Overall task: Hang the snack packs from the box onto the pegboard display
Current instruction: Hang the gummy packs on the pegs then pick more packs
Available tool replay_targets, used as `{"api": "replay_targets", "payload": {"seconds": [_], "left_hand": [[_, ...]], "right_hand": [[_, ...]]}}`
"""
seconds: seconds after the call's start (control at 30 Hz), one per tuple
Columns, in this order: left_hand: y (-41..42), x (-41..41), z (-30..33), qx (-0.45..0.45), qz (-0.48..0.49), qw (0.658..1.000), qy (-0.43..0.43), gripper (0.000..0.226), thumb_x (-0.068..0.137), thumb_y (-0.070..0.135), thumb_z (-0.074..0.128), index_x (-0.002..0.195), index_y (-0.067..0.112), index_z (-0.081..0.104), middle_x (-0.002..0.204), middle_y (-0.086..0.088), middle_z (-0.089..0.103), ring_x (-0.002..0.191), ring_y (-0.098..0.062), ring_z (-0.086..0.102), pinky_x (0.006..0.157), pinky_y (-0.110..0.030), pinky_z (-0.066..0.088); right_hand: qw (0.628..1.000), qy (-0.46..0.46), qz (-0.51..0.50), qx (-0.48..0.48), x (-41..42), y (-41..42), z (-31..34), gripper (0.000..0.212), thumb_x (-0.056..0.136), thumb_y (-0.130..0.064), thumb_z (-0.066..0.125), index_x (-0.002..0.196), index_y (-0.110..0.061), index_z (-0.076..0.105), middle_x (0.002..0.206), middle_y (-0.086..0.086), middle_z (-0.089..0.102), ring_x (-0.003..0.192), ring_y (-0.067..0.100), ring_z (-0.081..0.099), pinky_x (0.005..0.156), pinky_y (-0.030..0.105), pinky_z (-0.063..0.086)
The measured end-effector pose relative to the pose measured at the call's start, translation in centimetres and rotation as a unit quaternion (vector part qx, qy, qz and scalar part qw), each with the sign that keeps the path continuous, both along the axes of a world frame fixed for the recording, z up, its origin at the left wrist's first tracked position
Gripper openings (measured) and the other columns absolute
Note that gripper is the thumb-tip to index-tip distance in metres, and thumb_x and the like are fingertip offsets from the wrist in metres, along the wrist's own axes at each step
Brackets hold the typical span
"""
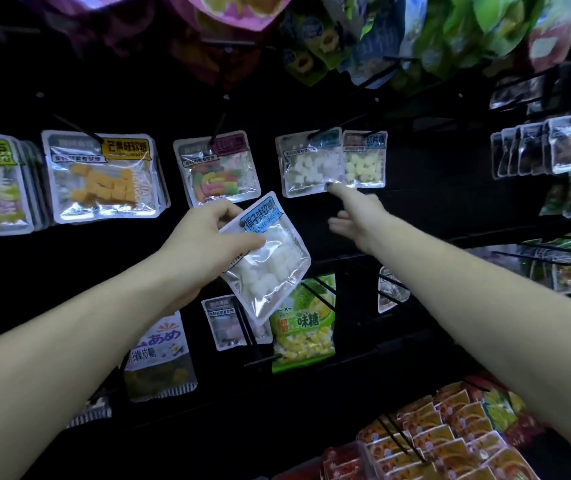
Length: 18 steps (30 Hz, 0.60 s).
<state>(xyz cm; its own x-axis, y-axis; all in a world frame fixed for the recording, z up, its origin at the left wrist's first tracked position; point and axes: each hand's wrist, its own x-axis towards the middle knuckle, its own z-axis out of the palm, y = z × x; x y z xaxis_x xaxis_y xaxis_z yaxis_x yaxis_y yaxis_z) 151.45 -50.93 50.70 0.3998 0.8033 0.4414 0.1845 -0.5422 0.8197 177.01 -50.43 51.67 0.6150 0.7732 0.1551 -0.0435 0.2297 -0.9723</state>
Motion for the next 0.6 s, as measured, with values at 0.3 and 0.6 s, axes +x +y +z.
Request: {"api": "replay_targets", "payload": {"seconds": [0.3,0.6], "left_hand": [[-4.6,-0.1,2.5,-0.001,-0.006,0.999,-0.036,0.019,0.083,0.014,0.086,0.086,0.012,0.068,0.11,-0.014,0.073,0.081,-0.032,0.073,0.076,-0.05,0.062],[-6.9,1.7,2.6,-0.034,-0.055,0.997,-0.044,0.041,0.088,0.024,0.084,0.115,0.01,0.057,0.106,-0.013,0.075,0.089,-0.022,0.079,0.08,-0.039,0.066]], "right_hand": [[0.937,-0.178,0.299,-0.043,-5.9,-12.8,-0.7,0.023,0.099,-0.019,0.065,0.121,-0.014,0.068,0.118,0.007,0.075,0.105,0.024,0.073,0.096,0.038,0.057],[0.98,-0.085,0.151,0.097,-2.1,-15.5,1.8,0.015,0.099,-0.003,0.059,0.103,-0.015,0.067,0.099,0.004,0.078,0.089,0.019,0.076,0.073,0.032,0.062]]}}
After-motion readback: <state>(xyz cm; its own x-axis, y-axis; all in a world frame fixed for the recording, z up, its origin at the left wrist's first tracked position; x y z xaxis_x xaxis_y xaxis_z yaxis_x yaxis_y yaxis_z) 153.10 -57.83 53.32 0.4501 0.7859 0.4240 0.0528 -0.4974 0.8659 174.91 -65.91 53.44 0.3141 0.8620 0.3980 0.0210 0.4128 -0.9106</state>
